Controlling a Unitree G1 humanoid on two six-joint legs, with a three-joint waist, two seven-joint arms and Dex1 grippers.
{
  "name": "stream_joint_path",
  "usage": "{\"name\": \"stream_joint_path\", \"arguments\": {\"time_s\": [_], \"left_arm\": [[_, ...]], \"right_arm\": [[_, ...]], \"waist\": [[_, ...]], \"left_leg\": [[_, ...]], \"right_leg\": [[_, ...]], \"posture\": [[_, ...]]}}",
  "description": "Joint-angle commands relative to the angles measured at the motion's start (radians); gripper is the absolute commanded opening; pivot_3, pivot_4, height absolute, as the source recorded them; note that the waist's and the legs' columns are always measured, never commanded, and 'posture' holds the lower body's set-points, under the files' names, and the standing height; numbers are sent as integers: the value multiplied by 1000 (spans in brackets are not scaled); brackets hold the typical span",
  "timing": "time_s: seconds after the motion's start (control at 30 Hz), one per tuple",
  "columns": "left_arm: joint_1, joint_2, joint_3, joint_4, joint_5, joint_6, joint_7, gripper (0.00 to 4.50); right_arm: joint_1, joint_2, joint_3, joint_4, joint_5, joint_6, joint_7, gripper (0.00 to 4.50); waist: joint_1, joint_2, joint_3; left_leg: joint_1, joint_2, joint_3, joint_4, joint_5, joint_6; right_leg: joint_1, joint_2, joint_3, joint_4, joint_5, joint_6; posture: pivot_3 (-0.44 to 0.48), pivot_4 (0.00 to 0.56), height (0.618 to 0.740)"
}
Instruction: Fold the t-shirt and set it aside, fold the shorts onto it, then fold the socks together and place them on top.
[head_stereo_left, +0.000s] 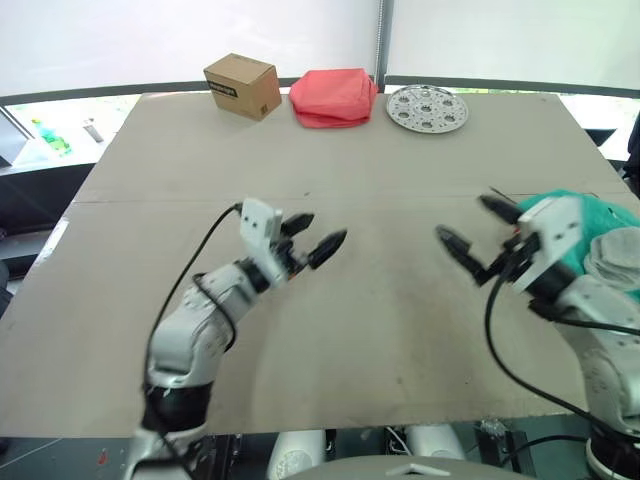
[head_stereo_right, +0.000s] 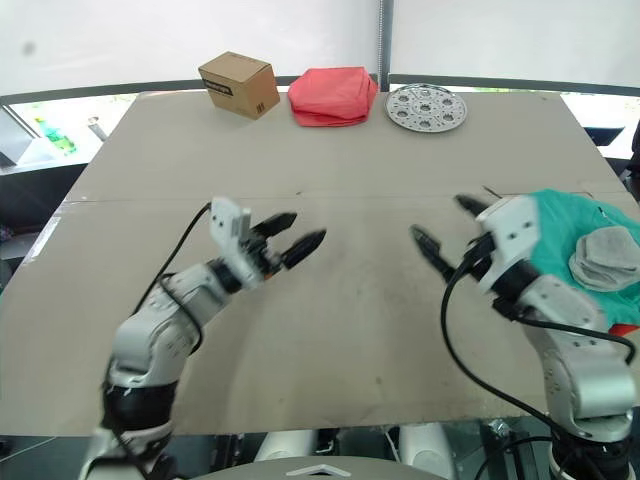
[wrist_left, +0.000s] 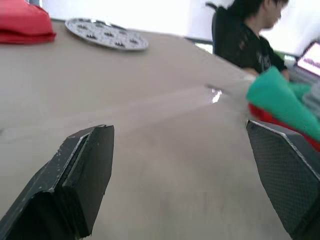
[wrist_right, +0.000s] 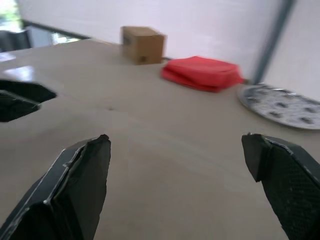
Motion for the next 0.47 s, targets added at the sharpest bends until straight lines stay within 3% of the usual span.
{"name": "stream_joint_path", "arguments": {"time_s": [0.03,0.23,0.37,0.47], "left_arm": [[121,115,124,-143,-87,29,-92,4500],[365,241,337,-219,-189,44,-192,4500],[483,284,364,-197,-157,23,-254,4500],[498,288,373,-178,-160,26,-258,4500]], "right_arm": [[108,-86,-83,45,38,-116,139,4442],[375,-182,-326,69,129,-186,268,4442],[512,-192,-438,20,178,-191,294,4442],[546,-205,-470,25,170,-204,297,4442]], "waist": [[9,0,0],[11,2,1],[8,9,3],[7,9,3]], "left_leg": [[0,0,1,0,-2,0],[1,0,1,1,-7,7],[5,0,0,1,-10,2],[5,2,0,1,-10,2]], "right_leg": [[0,0,1,-1,-1,1],[1,-5,-1,-2,-7,1],[1,-7,-4,-1,-6,-2],[0,-7,-4,-1,-6,-2]], "posture": [[0,150,740],[0,150,740],[0,150,740],[0,150,740]]}}
